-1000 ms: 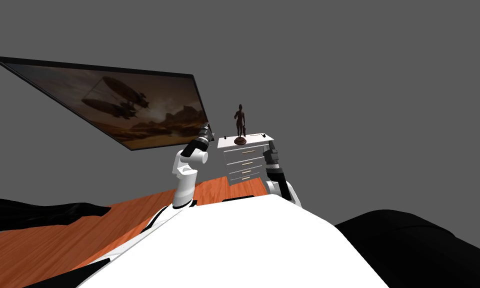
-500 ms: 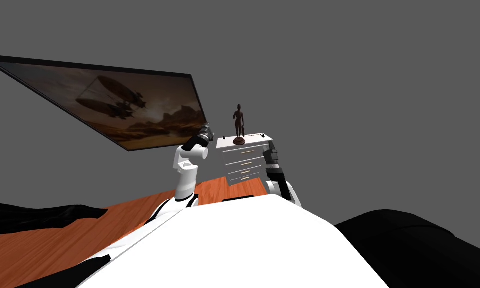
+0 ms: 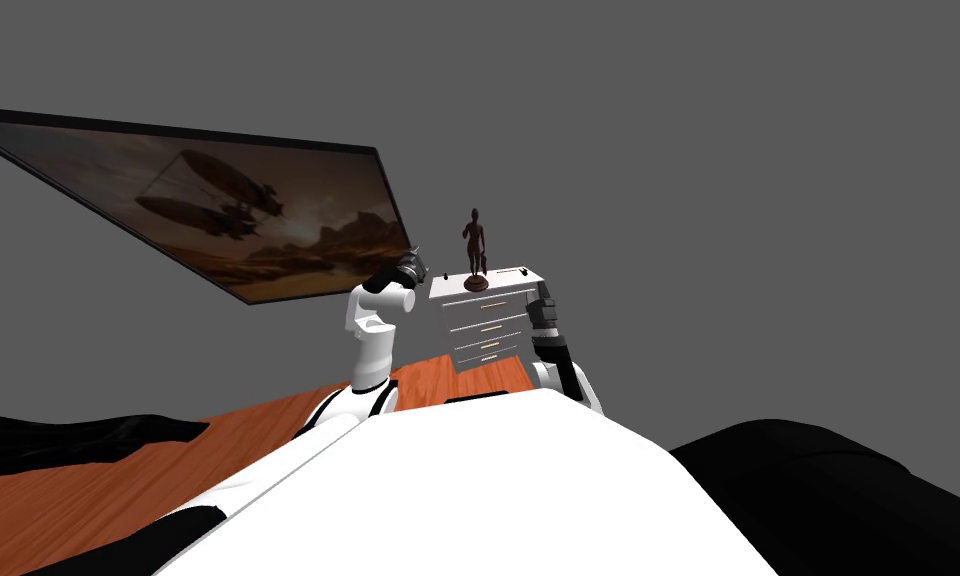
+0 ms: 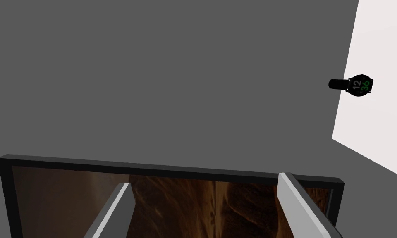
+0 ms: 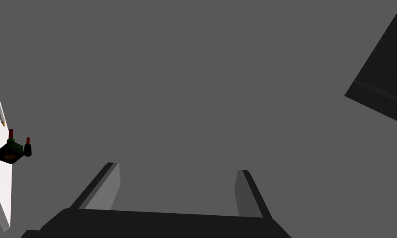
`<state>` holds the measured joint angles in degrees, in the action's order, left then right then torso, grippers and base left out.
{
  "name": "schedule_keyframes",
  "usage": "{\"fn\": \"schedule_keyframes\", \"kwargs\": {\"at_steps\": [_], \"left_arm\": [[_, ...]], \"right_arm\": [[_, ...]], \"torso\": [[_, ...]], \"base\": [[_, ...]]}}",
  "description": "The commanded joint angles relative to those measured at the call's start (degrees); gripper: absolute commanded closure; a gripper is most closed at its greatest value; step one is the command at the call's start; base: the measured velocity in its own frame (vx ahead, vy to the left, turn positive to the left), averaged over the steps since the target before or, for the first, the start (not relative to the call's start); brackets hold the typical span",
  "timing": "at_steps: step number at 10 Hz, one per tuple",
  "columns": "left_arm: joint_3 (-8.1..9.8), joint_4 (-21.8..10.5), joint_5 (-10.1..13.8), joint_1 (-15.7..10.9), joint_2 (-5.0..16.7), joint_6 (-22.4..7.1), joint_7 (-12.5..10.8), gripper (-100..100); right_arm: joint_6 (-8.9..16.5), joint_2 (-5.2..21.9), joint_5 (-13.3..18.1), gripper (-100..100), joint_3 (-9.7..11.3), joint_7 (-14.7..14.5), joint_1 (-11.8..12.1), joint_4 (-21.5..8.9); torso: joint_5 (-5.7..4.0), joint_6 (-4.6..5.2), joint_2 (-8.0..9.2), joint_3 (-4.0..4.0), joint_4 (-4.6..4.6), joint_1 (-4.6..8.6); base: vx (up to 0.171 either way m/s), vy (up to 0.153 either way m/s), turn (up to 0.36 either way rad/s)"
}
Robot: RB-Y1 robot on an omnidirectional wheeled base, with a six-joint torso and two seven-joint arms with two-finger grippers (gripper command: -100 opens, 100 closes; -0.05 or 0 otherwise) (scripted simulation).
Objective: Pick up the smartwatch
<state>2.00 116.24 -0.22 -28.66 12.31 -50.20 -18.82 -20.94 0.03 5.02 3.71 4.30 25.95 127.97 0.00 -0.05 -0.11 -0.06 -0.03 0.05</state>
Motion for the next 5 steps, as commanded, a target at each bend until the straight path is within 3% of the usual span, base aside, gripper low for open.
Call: {"fn": "schedule_keyframes", "kwargs": {"at_steps": [1, 3, 4, 5], "left_arm": [[1.07, -1.9, 0.6, -2.6, 0.6, -2.9, -0.6, -100], [1.07, -1.9, 0.6, -2.6, 0.6, -5.4, -0.6, -100], [2.09, -3.4, 1.0, -4.9, 1.1, -7.5, -1.2, -100], [2.09, -3.4, 1.0, -4.9, 1.1, -9.0, -1.2, -100]], "right_arm": [[0.0, 0.0, 0.0, 0, 0.0, 0.0, 0.0, 0.0], [0.0, 0.0, 0.0, 0, 0.0, 0.0, 0.0, 0.0], [0.0, 0.0, 0.0, 0, 0.0, 0.0, 0.0, 0.0], [0.0, 0.0, 0.0, 0, 0.0, 0.0, 0.0, 0.0]], "torso": [[0.00, 0.00, 0.00, 0.00, 0.00, 0.00], [-0.01, 0.00, -0.06, -0.03, -0.02, 0.05], [0.00, 0.00, -0.01, -0.01, 0.00, -0.01], [-0.01, 0.01, -0.05, -0.02, -0.01, 0.07]], "base": [[0.030, -0.032, -0.020], [0.022, -0.026, -0.002], [0.027, -0.042, -0.012], [0.033, -0.042, -0.003]]}}
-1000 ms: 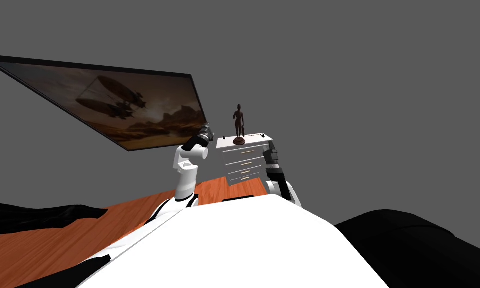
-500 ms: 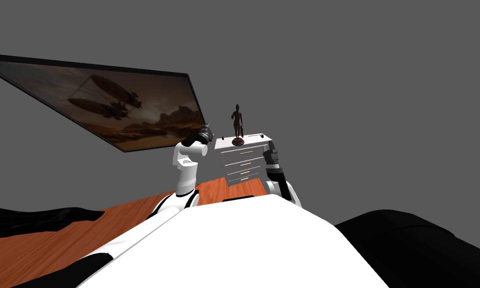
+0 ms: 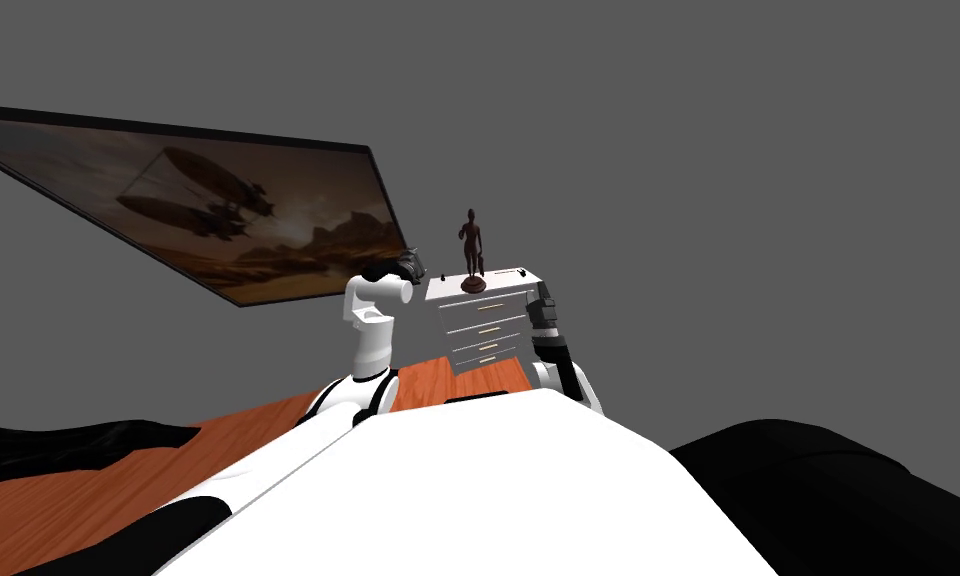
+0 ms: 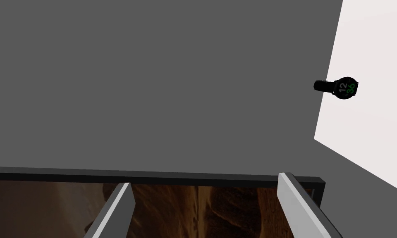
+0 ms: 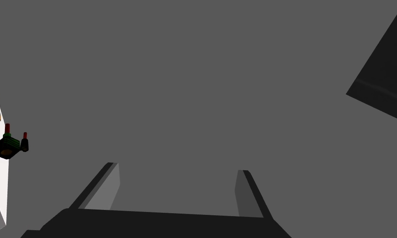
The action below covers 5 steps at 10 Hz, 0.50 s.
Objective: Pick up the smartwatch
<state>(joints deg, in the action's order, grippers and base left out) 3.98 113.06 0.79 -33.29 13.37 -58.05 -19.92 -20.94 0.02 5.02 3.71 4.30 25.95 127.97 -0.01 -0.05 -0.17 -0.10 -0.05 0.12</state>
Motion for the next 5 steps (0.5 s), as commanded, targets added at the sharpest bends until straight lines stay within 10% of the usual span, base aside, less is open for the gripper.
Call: {"fn": "schedule_keyframes", "kwargs": {"at_steps": [1, 5], "left_arm": [[0.11, -0.2, 0.0, -0.3, 0.0, -2.0, -0.1, -100], [2.36, -3.3, 1.0, -4.5, 1.1, -8.4, -1.1, -100]], "right_arm": [[0.0, 0.0, 0.0, 0, 0.0, 0.0, 0.0, 0.0], [0.0, 0.0, 0.0, 0, 0.0, 0.0, 0.0, 0.0]], "torso": [[0.00, 0.00, 0.00, 0.00, 0.00, 0.00], [0.01, 0.00, 0.01, 0.00, 0.00, -0.06]], "base": [[0.023, -0.021, 0.003], [0.043, -0.040, 0.000]]}}
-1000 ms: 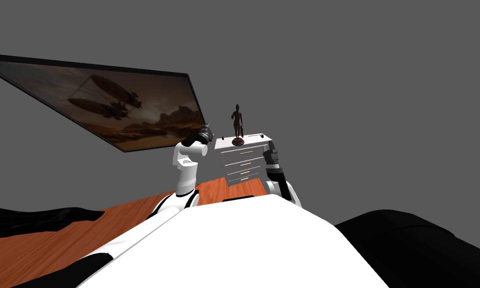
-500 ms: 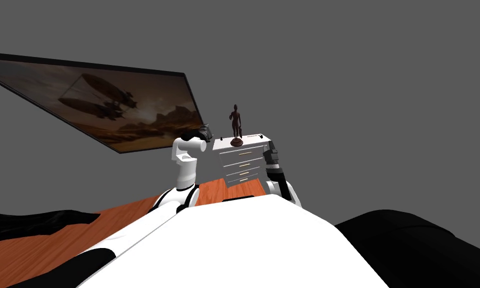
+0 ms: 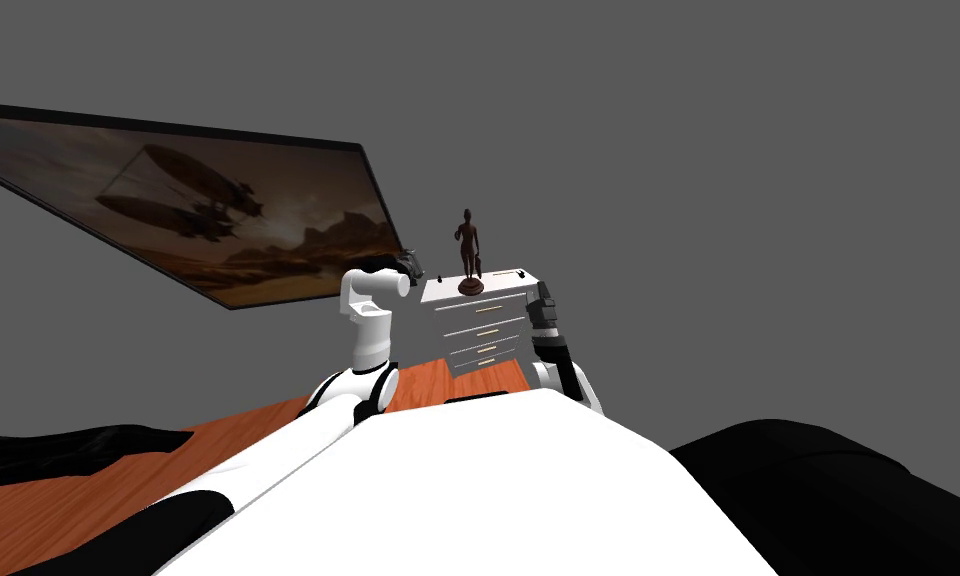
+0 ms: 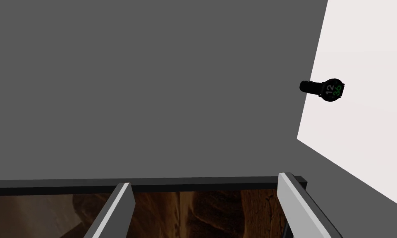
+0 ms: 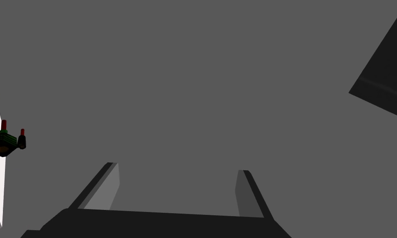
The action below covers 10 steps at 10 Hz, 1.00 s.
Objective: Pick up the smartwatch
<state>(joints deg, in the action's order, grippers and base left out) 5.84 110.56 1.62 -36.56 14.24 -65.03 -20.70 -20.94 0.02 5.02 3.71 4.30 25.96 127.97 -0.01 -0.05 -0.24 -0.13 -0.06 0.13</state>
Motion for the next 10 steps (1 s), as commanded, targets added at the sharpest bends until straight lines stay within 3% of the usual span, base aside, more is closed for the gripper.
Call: {"fn": "schedule_keyframes", "kwargs": {"at_steps": [1, 2, 3, 5, 6, 8, 9, 10], "left_arm": [[0.51, -0.9, 0.1, -1.2, 0.2, -2.9, -0.3, -100], [0.51, -0.9, 0.1, -1.2, 0.2, -3.6, -0.3, -100], [1.71, -2.4, 0.6, -3.1, 0.8, -5.8, -0.7, -100], [1.71, -2.4, 0.6, -3.1, 0.8, -7.7, -0.7, -100], [2.94, -4.0, 1.1, -4.7, 1.3, -10.0, -1.1, -100], [2.94, -4.0, 1.1, -4.7, 1.3, -11.7, -1.1, -100], [4.18, -5.6, 1.6, -6.2, 1.9, -13.9, -1.5, -100], [4.18, -5.6, 1.6, -6.2, 1.9, -15.4, -1.5, -100]], "right_arm": [[0.0, 0.0, 0.0, 0, 0.0, 0.0, 0.0, 0.0], [0.0, 0.0, 0.0, 0, 0.0, 0.0, 0.0, 0.0], [0.0, 0.0, 0.0, 0, 0.0, 0.0, 0.0, 0.0], [0.0, 0.0, 0.0, 0, 0.0, 0.0, 0.0, 0.0], [0.0, 0.0, 0.0, 0, 0.0, 0.0, 0.0, 0.0], [0.0, 0.0, 0.0, 0, 0.0, 0.0, 0.0, 0.0], [0.0, 0.0, 0.0, 0, 0.0, 0.0, 0.0, 0.0], [0.0, 0.0, 0.0, 0, 0.0, 0.0, 0.0, 0.0]], "torso": [[0.00, 0.00, 0.00, 0.00, 0.00, 0.00], [0.00, 0.00, -0.02, -0.02, -0.01, 0.00], [0.01, 0.00, 0.07, 0.03, 0.00, -0.06], [-0.01, 0.00, 0.00, -0.01, -0.01, 0.03], [0.01, 0.00, 0.06, 0.02, 0.00, -0.04], [-0.02, 0.00, 0.01, -0.01, -0.01, 0.07], [0.01, 0.00, 0.07, 0.03, 0.00, -0.06], [0.00, -0.01, -0.03, -0.02, -0.01, -0.01]], "base": [[0.057, -0.047, 0.007], [0.023, -0.023, 0.000], [0.040, -0.045, 0.006], [0.043, -0.044, 0.006], [0.051, -0.070, 0.013], [0.038, -0.044, 0.008], [0.065, -0.044, 0.012], [0.066, -0.056, 0.017]]}}
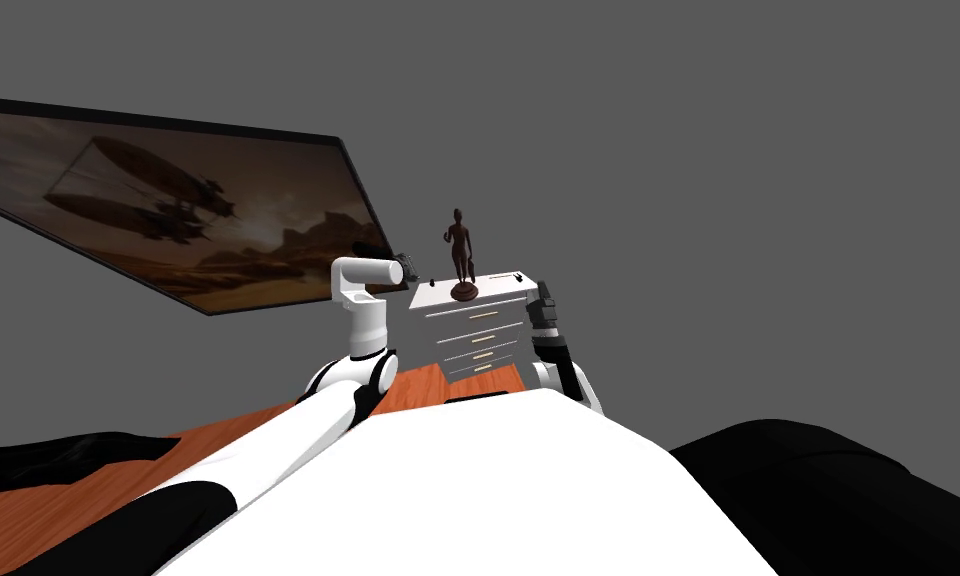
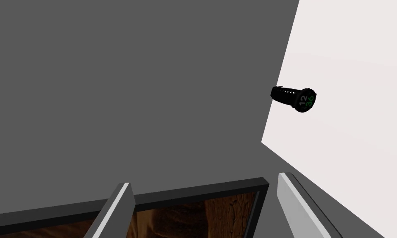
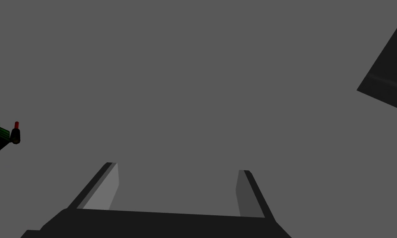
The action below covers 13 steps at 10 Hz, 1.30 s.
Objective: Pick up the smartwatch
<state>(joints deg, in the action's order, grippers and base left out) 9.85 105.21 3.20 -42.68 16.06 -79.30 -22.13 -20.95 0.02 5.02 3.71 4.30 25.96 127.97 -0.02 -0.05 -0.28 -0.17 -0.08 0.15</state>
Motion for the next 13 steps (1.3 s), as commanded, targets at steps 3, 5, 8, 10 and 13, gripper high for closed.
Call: {"fn": "schedule_keyframes", "kwargs": {"at_steps": [3, 5, 8, 10, 13], "left_arm": [[2.61, -3.3, 1.1, -2.5, 1.1, -6.7, -0.6, -100], [3.79, -4.7, 1.6, -3.4, 1.5, -9.6, -0.8, -100], [4.91, -6.1, 2.0, -4.1, 1.9, -14.1, -1.0, -100], [5.96, -7.4, 2.5, -4.7, 2.3, -16.8, -1.2, -100], [7.79, -9.8, 3.2, -5.3, 2.8, -21.2, -1.4, -100]], "right_arm": [[0.0, 0.0, 0.0, 0, 0.0, 0.0, 0.0, 0.0], [0.0, 0.0, 0.0, 0, 0.0, 0.0, 0.0, 0.0], [0.0, 0.0, 0.0, 0, 0.0, 0.0, 0.0, 0.0], [0.0, 0.0, 0.0, 0, 0.0, 0.0, 0.0, 0.0], [0.0, 0.0, 0.0, 0, 0.0, 0.0, 0.0, 0.0]], "torso": [[-0.02, 0.01, -0.05, -0.03, -0.01, 0.06], [-0.01, 0.00, -0.07, -0.05, -0.02, 0.04], [-0.01, 0.00, -0.09, -0.05, -0.02, 0.06], [0.00, 0.00, -0.09, -0.05, -0.02, 0.00], [0.00, 0.00, -0.03, -0.03, -0.01, 0.01]], "base": [[0.081, -0.072, 0.021], [0.075, -0.076, 0.024], [0.077, -0.064, 0.024], [0.076, -0.056, 0.022], [0.071, -0.061, 0.024]]}}
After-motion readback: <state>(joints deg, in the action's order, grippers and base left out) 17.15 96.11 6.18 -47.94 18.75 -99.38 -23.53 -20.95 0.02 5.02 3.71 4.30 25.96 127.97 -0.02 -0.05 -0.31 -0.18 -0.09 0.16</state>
